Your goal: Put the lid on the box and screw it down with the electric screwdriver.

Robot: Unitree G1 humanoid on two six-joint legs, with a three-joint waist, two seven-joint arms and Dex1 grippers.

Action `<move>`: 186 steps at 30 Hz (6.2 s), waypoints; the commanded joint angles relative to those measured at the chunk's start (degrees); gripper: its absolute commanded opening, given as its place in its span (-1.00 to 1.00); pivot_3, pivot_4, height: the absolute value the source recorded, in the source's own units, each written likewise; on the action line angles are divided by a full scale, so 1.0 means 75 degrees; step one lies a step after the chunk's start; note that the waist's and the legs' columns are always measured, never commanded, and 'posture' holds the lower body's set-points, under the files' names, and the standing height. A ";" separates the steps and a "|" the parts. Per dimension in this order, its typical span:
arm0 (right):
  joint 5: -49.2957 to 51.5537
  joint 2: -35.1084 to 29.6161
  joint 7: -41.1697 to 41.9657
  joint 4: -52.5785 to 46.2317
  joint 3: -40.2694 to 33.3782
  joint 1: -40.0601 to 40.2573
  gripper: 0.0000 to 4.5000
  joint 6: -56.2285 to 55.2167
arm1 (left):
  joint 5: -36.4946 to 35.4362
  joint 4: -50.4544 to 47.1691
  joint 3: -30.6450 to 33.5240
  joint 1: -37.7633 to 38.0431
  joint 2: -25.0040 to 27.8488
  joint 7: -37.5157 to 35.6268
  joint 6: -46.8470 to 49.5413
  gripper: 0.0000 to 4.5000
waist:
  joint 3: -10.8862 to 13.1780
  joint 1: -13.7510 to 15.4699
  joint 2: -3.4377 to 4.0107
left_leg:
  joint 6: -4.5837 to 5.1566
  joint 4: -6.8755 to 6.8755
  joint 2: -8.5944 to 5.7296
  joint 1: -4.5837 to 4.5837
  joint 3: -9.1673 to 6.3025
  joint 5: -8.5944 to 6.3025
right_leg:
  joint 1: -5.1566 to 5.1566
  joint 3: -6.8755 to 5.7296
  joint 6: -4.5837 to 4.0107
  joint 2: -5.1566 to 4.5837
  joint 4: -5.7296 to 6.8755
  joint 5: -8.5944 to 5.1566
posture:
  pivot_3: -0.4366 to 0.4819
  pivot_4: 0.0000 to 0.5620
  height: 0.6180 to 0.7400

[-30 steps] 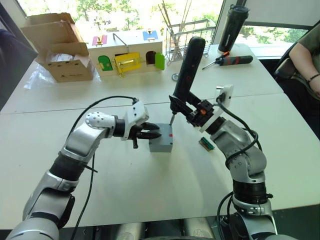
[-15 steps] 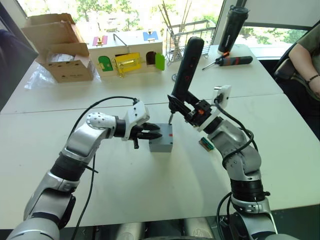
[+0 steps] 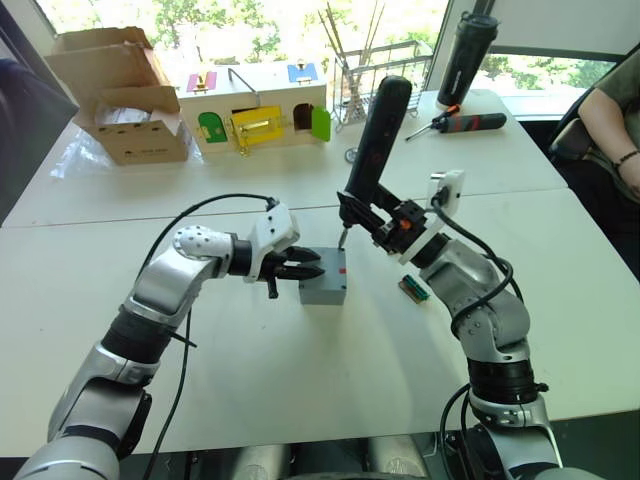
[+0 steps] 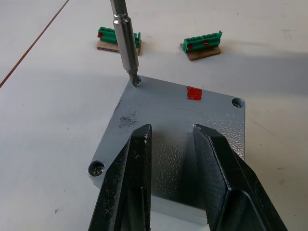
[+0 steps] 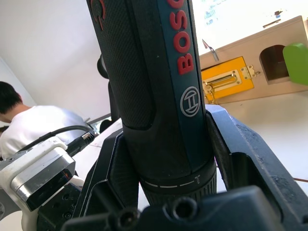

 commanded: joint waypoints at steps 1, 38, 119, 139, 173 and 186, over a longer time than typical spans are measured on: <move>0.0059 -0.0034 -0.0060 -0.0144 -0.0052 0.0043 -0.21 0.0039 | 0.0045 -0.0079 -0.0001 -0.0007 -0.0022 -0.0018 0.0013 -0.40 | 0.0000 0.0000 0.0000 | 0.0000 0.0000 0.0000 0.0000 0.0000 0.0000 | 0.0000 0.0000 0.0000 0.0000 0.0000 0.0000 | -0.05 -0.47 1.00; -0.1095 -0.0247 0.0244 0.0370 0.1291 0.0046 -0.21 -0.0219 | 0.0647 0.0248 -0.0299 0.0156 0.0022 -0.0099 -0.0357 -0.40 | -0.0027 -0.0014 -0.0034 | 0.0001 -0.0038 0.0002 0.0079 0.0004 -0.0001 | 0.0057 0.0003 -0.0001 0.0002 -0.0011 0.0000 | -0.05 -0.47 1.00; 0.2163 -0.5632 -0.1573 0.2301 -0.2127 -0.3697 -0.21 0.7292 | -0.0852 -0.1714 0.0502 -0.0221 0.0267 -0.0498 0.0604 -0.40 | -0.0086 0.0173 -0.0071 | -0.0004 -0.0128 0.0022 0.0010 0.0010 0.0004 | 0.0041 0.0011 -0.0002 -0.0003 -0.0215 0.0000 | -0.05 -0.47 1.00; -0.0330 -0.6550 0.2902 0.6982 0.2156 -0.3957 -0.21 0.6404 | -0.1004 -0.2928 0.0278 0.0837 0.0009 0.0545 0.0828 -0.40 | -0.0004 0.0203 -0.0023 | 0.0013 -0.0087 0.0029 0.0003 0.0047 0.0000 | 0.0042 0.0024 0.0000 0.0007 -0.0198 0.0001 | -0.05 -0.47 1.00; -0.2261 -0.6676 0.3437 0.5333 0.0312 -0.3249 0.99 0.3604 | -0.2308 -0.1553 0.2424 0.1137 0.0655 0.0968 0.1880 -0.40 | 0.0006 0.0220 -0.0042 | 0.0007 -0.0073 0.0022 0.0000 0.0033 0.0002 | 0.0038 0.0019 0.0011 -0.0001 -0.0186 0.0007 | -0.05 -0.47 1.00; 0.0496 -0.4185 0.2658 -0.1652 -0.3650 0.2534 0.99 0.3694 | -0.2812 -0.1662 0.3420 0.3150 0.1625 0.0872 0.2417 -0.40 | 0.0004 0.0410 -0.0046 | -0.0007 -0.0051 0.0021 0.0008 0.0013 0.0009 | 0.0048 0.0026 0.0010 -0.0006 -0.0141 0.0007 | -0.05 -0.47 1.00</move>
